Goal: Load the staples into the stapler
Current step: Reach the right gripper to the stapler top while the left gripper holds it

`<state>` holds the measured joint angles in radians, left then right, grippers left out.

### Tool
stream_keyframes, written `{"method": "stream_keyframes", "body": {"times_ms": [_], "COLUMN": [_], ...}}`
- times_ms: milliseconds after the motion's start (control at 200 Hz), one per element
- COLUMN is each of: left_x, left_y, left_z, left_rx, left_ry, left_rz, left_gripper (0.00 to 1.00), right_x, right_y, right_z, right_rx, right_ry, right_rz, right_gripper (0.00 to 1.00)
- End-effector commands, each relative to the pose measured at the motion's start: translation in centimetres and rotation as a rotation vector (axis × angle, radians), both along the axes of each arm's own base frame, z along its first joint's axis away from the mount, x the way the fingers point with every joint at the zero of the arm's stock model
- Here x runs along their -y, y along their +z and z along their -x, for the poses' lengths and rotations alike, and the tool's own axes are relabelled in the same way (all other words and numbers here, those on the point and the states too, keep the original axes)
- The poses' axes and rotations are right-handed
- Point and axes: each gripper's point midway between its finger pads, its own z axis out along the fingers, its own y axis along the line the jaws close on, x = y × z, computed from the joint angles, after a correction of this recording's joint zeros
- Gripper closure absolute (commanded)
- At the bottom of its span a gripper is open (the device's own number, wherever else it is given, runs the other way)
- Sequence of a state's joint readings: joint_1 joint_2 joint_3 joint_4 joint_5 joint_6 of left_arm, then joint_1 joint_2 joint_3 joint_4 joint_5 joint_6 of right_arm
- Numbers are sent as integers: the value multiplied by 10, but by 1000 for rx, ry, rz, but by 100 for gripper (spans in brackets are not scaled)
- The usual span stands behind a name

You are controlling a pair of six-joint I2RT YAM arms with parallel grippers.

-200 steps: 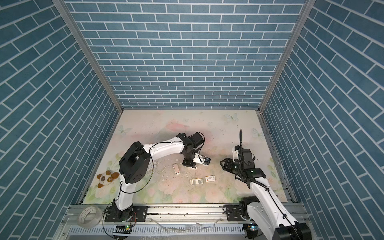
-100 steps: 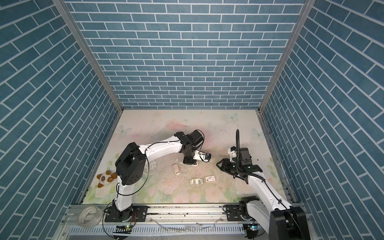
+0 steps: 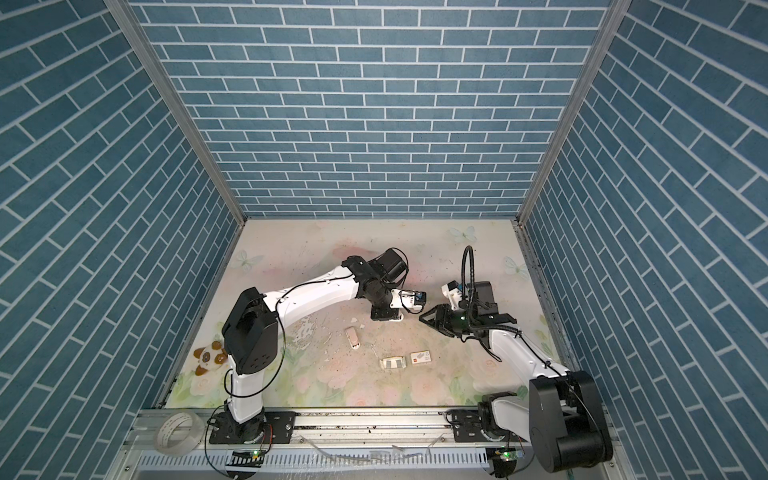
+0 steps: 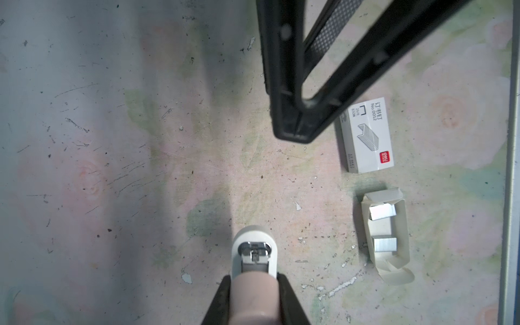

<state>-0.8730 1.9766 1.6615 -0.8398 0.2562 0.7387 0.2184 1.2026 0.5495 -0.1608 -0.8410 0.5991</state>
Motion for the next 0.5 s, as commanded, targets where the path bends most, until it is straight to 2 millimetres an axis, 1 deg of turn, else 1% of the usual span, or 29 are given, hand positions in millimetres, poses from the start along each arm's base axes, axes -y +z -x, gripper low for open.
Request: {"method": "stream_keyframes", "body": {"times_ms": [0,195,375,490], "left_x": [6,10,11,11], "left_y": [22,31,31,30], "left_z": [5,9,13,12], "left_rx": [-14,-10,1,6], "left_ry": [25,31,26,26], "left_rz": [51,83,88,84], "left_gripper": [97,96,96,96], "right_x": [-12,-22,-30,-33], "right_y": [17,12,8,9], "right_z": [-5,-11,-16,-18], "right_rx": [14,-6,-12,-10], "right_ry": [45,69,82,87], "right_rz": [-67,-66,-62,-65], "right_gripper": [57,60,65,67]}}
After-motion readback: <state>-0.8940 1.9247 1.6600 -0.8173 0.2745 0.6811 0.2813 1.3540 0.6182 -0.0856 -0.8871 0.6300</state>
